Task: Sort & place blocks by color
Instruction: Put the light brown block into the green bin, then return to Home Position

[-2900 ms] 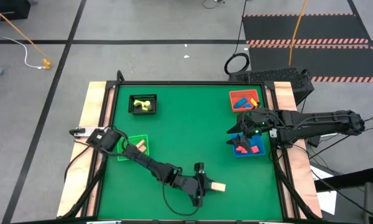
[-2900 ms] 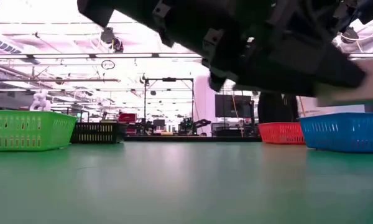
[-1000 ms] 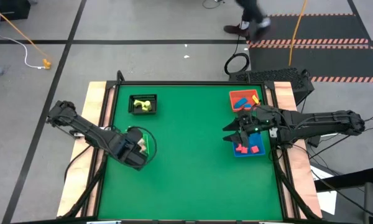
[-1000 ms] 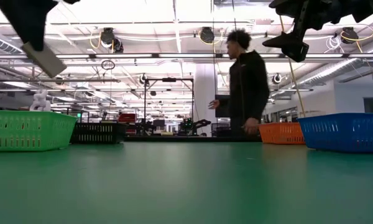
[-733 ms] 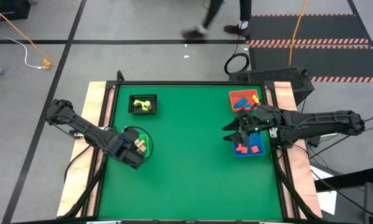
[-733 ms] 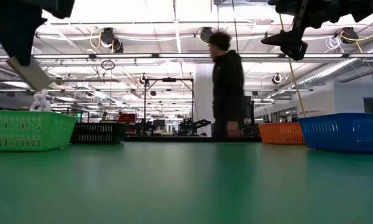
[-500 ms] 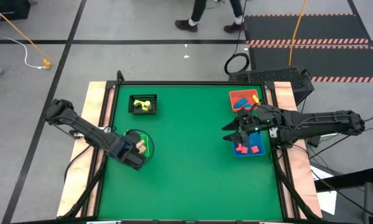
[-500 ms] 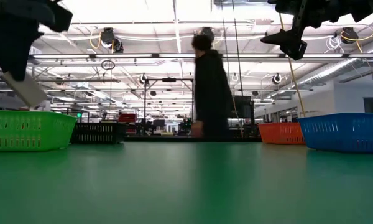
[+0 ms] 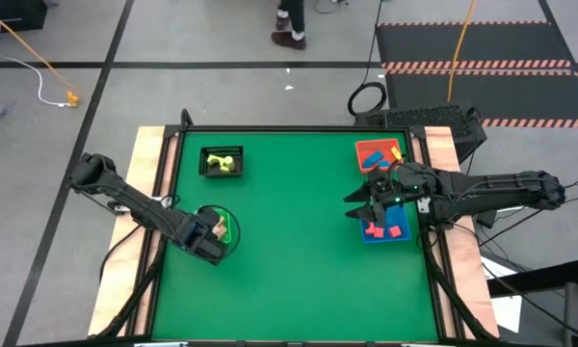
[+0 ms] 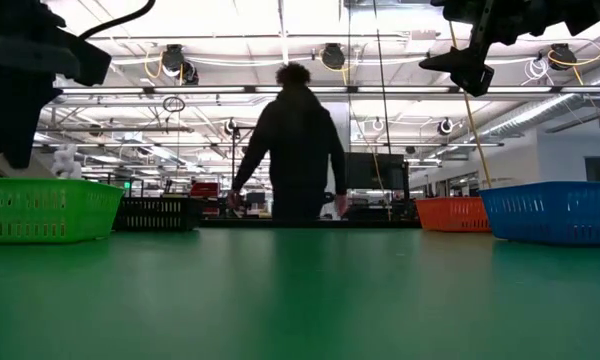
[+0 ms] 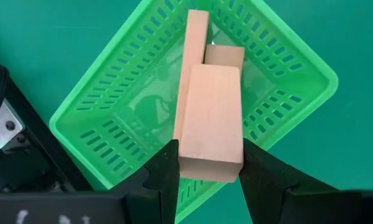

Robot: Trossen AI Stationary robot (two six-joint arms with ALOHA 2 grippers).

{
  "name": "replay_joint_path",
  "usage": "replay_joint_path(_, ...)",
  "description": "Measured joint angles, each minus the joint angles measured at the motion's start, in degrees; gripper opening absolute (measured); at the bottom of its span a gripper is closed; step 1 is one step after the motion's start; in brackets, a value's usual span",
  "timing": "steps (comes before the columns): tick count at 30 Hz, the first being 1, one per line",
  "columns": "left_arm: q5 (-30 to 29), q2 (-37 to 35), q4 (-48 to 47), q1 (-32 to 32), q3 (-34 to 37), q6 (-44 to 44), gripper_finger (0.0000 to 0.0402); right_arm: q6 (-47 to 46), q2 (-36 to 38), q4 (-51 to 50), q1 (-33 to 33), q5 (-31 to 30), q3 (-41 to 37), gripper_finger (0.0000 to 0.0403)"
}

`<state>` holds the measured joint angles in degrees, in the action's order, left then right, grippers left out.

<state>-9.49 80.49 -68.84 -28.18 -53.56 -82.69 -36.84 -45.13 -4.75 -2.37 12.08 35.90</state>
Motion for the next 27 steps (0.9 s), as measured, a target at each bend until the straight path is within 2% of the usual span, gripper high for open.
replay_joint_path(4,0.04,0.02,0.04,-0.01,0.00,0.03,0.0141,0.02,0.01,-0.02,-0.02,0.00,0.00,0.0325)
replay_joint_path(18,0.20,-0.32,-0.03,0.01,0.07,0.64,0.0208,0.00,0.01,-0.02,-0.02,0.00,0.00,0.0325)
replay_joint_path(24,0.46,-3.80,0.23,0.01,-0.28,2.74,0.0213,0.02,0.01,-0.04,-0.02,0.00,0.00,0.0325)
replay_joint_path(27,-1.58,-6.54,1.84,0.01,-0.28,4.85,0.0213,0.01,0.01,-0.04,-0.01,0.00,0.00,0.0325)
